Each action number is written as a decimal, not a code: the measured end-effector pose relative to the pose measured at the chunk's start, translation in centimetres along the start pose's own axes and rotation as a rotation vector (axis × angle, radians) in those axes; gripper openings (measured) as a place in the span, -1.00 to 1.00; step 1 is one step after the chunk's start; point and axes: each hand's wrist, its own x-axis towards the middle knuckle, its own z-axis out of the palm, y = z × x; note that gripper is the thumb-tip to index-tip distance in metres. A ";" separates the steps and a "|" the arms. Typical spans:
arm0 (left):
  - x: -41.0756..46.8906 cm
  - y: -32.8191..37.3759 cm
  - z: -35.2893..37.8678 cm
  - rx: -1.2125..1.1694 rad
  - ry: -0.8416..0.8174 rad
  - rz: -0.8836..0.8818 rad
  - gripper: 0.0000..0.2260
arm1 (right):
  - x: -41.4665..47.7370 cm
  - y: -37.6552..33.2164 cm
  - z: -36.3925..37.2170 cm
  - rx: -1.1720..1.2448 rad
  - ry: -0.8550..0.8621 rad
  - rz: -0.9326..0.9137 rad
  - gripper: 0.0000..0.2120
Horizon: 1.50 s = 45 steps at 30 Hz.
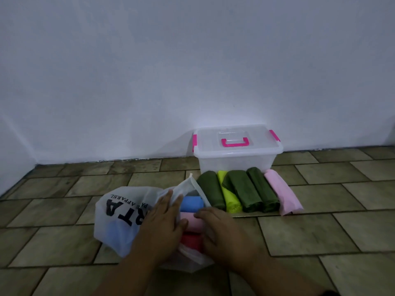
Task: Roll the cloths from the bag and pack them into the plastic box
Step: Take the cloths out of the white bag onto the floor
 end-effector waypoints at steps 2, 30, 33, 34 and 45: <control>-0.1 0.0 0.0 -0.013 0.024 -0.003 -0.43 | 1.9 -0.8 0.1 -0.031 -0.096 0.066 -0.59; -1.3 1.3 0.7 -0.099 0.059 -0.099 -0.43 | -8.4 8.2 -6.2 -0.133 0.343 0.748 -0.53; -1.7 1.0 0.7 -0.129 0.048 -0.098 -0.42 | -6.6 5.4 -5.5 -0.284 0.433 0.549 -0.51; -1.7 0.9 0.8 -0.133 0.050 -0.094 -0.42 | -5.8 3.9 -5.2 -0.235 0.441 0.399 -0.58; -1.9 0.2 1.2 -0.161 0.068 -0.065 -0.40 | 0.7 -1.5 -0.6 0.108 -0.323 0.079 -0.68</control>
